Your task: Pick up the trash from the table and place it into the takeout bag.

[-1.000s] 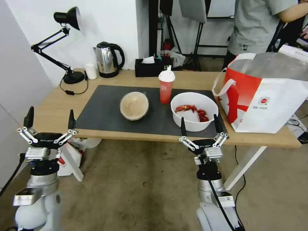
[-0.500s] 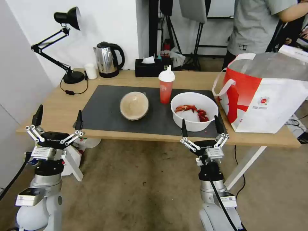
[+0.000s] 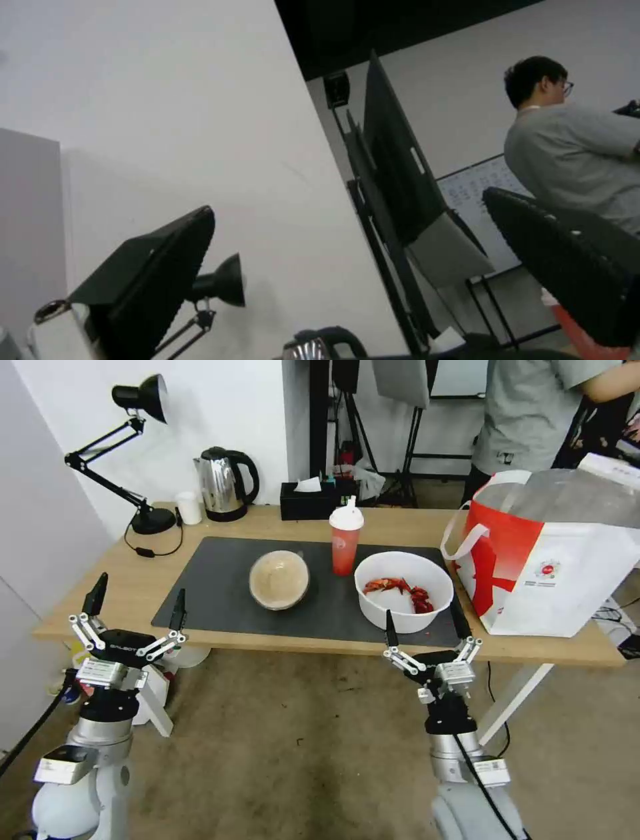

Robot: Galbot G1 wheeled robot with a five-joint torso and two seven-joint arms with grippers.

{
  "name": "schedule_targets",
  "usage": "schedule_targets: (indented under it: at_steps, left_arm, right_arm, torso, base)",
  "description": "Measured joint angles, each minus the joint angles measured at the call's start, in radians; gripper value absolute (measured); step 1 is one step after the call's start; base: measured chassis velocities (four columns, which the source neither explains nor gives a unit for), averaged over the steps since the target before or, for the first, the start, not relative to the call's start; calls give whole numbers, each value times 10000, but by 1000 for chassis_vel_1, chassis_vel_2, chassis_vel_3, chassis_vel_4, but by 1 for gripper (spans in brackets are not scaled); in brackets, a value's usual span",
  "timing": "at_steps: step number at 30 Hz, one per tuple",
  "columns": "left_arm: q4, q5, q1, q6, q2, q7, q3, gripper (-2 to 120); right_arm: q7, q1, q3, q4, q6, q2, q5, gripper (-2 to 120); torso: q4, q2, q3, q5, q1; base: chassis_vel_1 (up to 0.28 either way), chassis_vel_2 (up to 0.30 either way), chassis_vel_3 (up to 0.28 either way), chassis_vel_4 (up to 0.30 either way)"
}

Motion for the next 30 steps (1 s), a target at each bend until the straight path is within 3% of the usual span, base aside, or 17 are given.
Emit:
schedule_targets:
  at_steps: [3,19,25,28,30]
  left_arm:
    - [-146,-110,-3,131,62,137,-107,100]
    - [-336,-85,185,119,-134,221,-36,100]
    - [-435,-70,263,106,-200,227,-24,100]
    - [-456,-16,307,93,-254,232,147,100]
    - [-458,7,313,92,-258,232,189,100]
  right_arm:
    - [-421,-65,510,399,-763,-726,681,100]
    - [-1563,-91,1263,1287,-2521,-2318,2427,100]
    - [-1911,151,1654,1496,-3518,-3825,3437,100]
    - [-1995,534,1862,1448,-4063,-4968,4151,100]
    - [-1999,606,1877,1430,-4141,-5124,4251,100]
  torso:
    - [0,0,0,0,0]
    - [0,0,0,0,0]
    - [0,0,0,0,0]
    - [1,0,1,-1,1]
    - [1,0,1,0,1]
  base:
    - [0,0,0,0]
    - [0,0,0,0]
    - [0,0,0,0]
    - [0,0,0,0]
    - [0,0,0,0]
